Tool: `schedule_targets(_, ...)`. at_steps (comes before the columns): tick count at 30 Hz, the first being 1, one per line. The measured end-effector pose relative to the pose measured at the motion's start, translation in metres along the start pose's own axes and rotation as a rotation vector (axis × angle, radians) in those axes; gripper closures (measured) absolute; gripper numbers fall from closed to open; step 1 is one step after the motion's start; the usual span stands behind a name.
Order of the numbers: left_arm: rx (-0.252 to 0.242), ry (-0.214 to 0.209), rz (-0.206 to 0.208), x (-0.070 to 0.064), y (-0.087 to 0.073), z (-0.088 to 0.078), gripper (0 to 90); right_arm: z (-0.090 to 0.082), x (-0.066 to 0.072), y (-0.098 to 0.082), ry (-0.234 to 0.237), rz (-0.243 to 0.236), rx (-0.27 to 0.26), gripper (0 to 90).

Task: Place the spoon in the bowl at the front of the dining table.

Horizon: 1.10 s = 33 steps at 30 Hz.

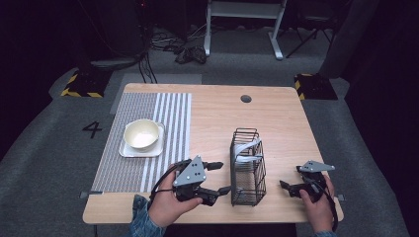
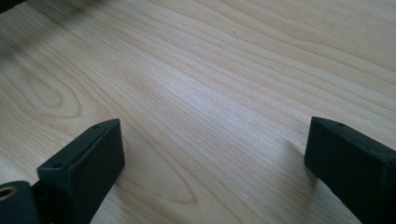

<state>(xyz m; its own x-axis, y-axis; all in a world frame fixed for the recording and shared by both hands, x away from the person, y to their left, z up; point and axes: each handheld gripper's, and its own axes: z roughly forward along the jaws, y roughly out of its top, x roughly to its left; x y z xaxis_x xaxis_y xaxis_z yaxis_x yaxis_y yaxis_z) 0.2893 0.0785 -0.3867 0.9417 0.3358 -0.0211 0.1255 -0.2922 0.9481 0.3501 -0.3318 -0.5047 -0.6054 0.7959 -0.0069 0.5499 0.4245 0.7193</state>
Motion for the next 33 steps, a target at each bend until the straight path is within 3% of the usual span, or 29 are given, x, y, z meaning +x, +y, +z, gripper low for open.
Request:
schedule_targets(6, -0.015, -0.036, 0.011, -0.005, 0.001, 0.008, 32.3, 0.000, 0.000, 0.000, 0.000, 0.000, 0.000, 4.7)
schedule_targets(14, -0.002, -0.092, 0.031, -0.009, -0.001, 0.022, 47.7, 0.000, 0.000, 0.000, 0.000, -0.001, 0.000, 4.7)
schedule_targets(23, 0.047, -0.140, 0.013, -0.008, -0.003, 0.031, 68.6, 0.000, 0.000, 0.000, 0.000, 0.000, 0.000, 4.7)
schedule_targets(28, 0.049, -0.152, 0.003, -0.003, -0.005, 0.031, 79.3, 0.000, 0.000, 0.000, 0.000, -0.001, 0.000, 4.7)
schedule_targets(33, 0.043, -0.143, 0.010, 0.000, -0.005, 0.032, 79.5, 0.000, 0.000, 0.000, 0.000, -0.001, 0.000, 4.7)
